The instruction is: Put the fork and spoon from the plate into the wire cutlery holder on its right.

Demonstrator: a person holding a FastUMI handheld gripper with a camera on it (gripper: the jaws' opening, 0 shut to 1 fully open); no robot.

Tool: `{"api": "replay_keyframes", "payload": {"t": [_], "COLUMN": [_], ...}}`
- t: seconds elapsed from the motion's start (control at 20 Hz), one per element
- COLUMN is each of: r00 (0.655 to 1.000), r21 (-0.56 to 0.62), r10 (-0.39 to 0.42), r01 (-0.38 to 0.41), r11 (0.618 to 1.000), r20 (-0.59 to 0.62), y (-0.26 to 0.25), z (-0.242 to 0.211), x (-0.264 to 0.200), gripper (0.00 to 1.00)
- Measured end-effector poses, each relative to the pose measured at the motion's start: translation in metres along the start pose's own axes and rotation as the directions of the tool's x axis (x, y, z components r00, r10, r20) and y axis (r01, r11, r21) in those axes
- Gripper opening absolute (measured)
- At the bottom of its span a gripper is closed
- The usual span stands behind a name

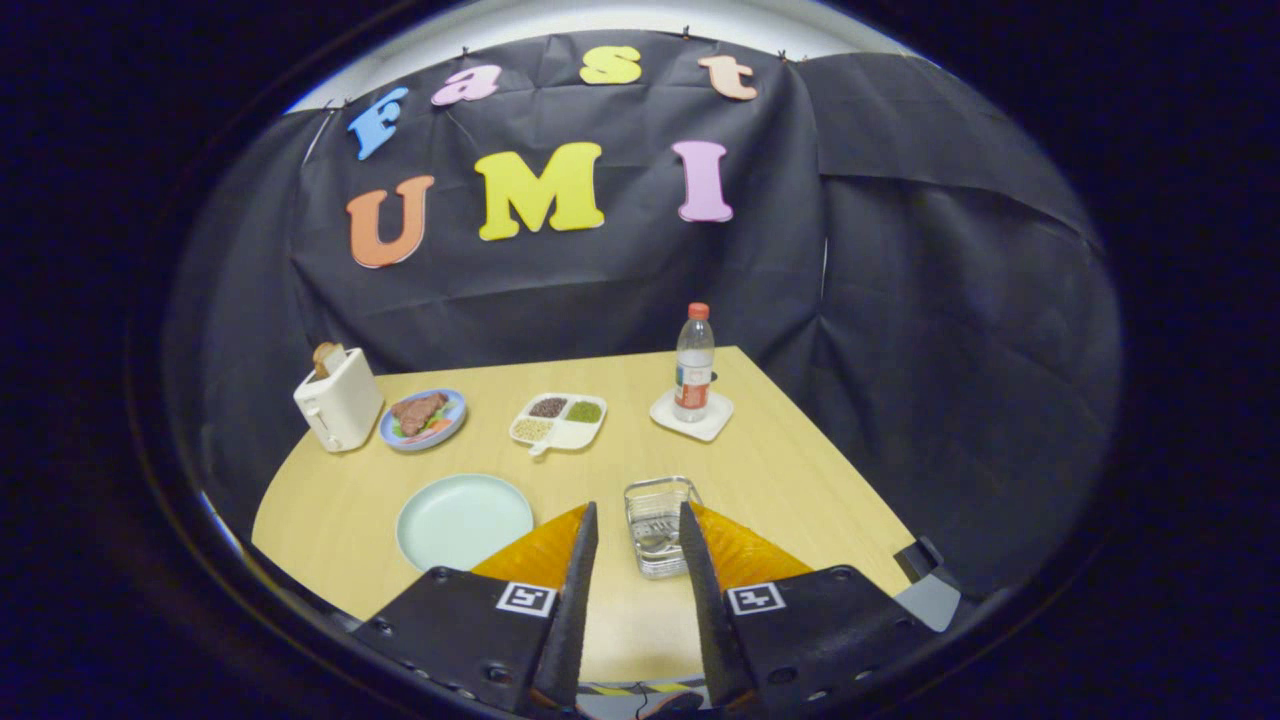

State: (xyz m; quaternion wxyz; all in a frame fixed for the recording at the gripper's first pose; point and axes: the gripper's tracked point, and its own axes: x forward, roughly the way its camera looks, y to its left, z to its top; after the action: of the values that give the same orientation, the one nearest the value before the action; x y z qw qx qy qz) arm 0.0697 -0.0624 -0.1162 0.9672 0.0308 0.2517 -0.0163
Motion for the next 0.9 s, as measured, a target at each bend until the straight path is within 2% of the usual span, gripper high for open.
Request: {"api": "replay_keyframes", "payload": {"t": [0.15,0.3,0.45,0.6,0.8,0.9], "r00": [0.998,0.99,0.967,0.926,0.855,0.831], "r21": [-0.015,-0.004,0.006,0.001,-0.049,-0.088], "r10": [0.009,0.034,0.036,0.017,0.003,-0.015], "r01": [-0.009,-0.033,-0.039,-0.019,0.026,0.077], "r11": [1.0,0.999,0.999,1.0,0.998,0.993], "r20": [0.063,0.14,0.254,0.378,0.519,0.555], "y": [0.012,0.028,0.036,0.037,0.039,0.04], "z": [-0.003,-0.005,-0.002,0.004,0.009,0.003], "x": [-0.013,-0.027,-0.043,-0.063,-0.087,-0.091], "gripper": [0.65,0.67,0.81,0.89,0.93,0.94]}}
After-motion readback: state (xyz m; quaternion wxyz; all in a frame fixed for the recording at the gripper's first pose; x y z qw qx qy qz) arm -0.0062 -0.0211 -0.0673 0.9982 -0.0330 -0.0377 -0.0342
